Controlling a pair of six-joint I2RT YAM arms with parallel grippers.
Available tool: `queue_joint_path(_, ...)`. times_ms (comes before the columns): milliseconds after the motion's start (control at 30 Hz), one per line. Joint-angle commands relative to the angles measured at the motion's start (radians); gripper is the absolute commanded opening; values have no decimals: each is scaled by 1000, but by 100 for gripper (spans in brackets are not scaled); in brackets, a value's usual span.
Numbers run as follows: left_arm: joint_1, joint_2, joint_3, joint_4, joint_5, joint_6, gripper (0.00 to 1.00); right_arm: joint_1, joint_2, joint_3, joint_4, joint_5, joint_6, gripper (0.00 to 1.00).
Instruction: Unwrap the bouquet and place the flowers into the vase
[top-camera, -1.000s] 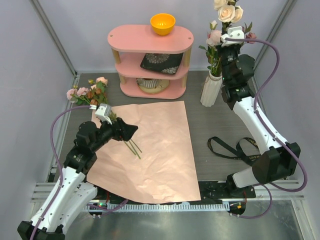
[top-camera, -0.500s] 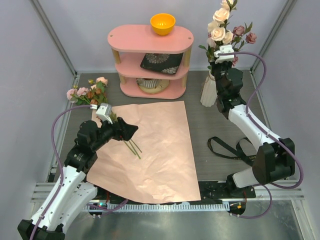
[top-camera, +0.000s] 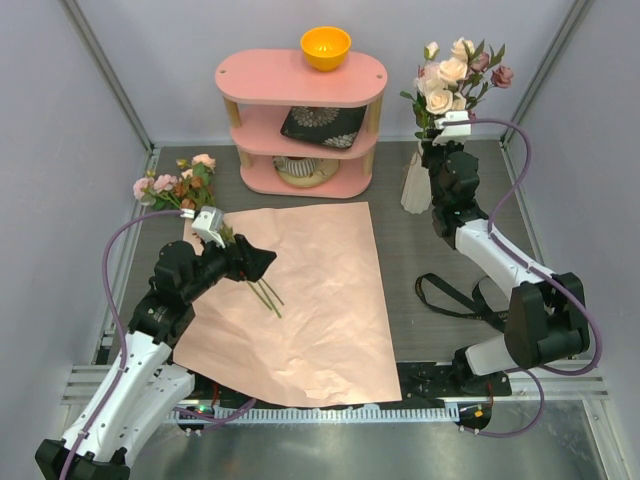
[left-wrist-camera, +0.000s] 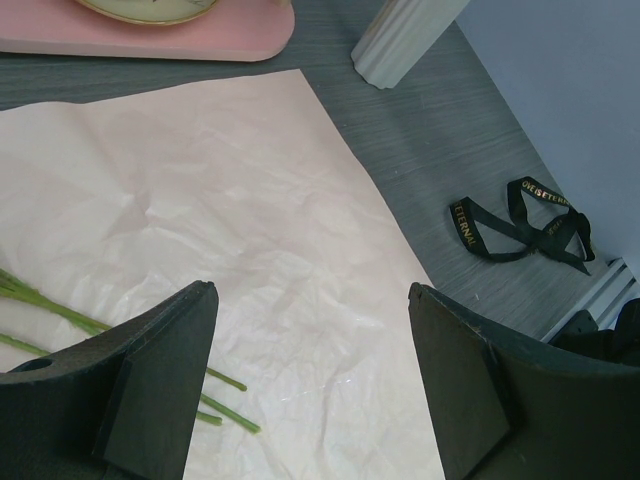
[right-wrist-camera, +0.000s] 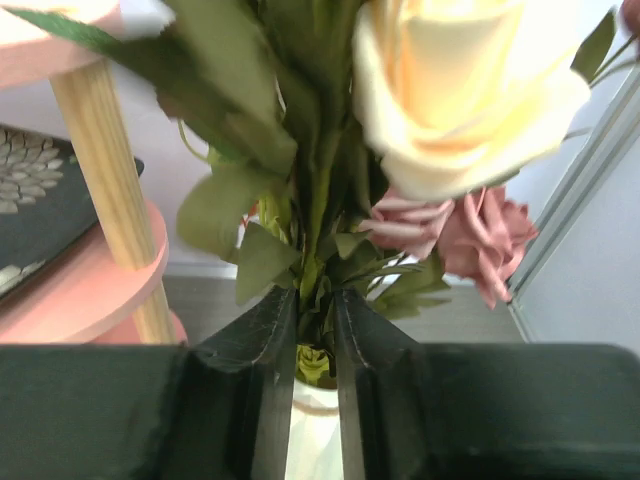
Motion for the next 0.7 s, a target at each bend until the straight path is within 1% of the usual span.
queue_joint_path(0, 5, -12, 42, 24, 1, 12, 81, -5, -13, 11, -150, 5, 176, 34)
queue_joint_path(33, 5, -12, 42, 21, -1, 13, 81, -5, -21, 14, -202, -1, 207, 37)
queue_joint_path(67, 5, -13, 42, 19, -1, 13, 81, -3, -28, 12, -289, -3, 289, 41)
queue_joint_path(100, 5, -12, 42, 18, -2, 13, 81, 0, -39, 12, -340, 3, 329, 45)
queue_joint_path(133, 4, -10, 42, 18, -1, 13, 81, 1, -62, 18, -394, 5, 380, 47)
queue_joint_path(167, 5, -7, 42, 19, 1, 13, 81, 0, -76, 18, -491, -7, 418, 49)
queue_joint_path(200, 5, -4, 42, 21, 1, 12, 81, 1, -93, 17, -530, -23, 452, 75)
queue_joint_path(233, 4, -1, 42, 22, 2, 10, 81, 12, -134, 0, -566, -18, 464, 78)
queue_joint_path(267, 5, 7, 42, 25, 5, 10, 81, 12, -155, -14, -624, -24, 480, 79)
queue_joint_path(300, 5, 10, 40, 27, 7, 10, 81, 12, -175, -30, -639, -40, 480, 89)
queue_joint_path(333, 5, 11, 40, 30, 11, 9, 81, 13, -197, -56, -671, -55, 475, 89)
queue_joint_path(367, 5, 16, 39, 32, 14, 7, 81, 13, -229, -60, -745, -53, 475, 90)
queue_joint_path(433, 5, 25, 40, 33, 13, 6, 81, 13, -258, -78, -811, -61, 506, 90)
queue_joint_path(467, 7, 27, 39, 32, 10, 6, 81, 15, -289, -90, -852, -96, 517, 90)
queue_joint_path(533, 10, 39, 42, 32, 10, 6, 81, 26, -324, -122, -868, -109, 515, 91)
queue_joint_path(567, 16, 44, 43, 32, 7, 4, 81, 41, -344, -133, -868, -77, 511, 92)
queue_joint_path(667, 30, 67, 45, 24, 4, 3, 81, 44, -380, -149, -865, -69, 518, 93)
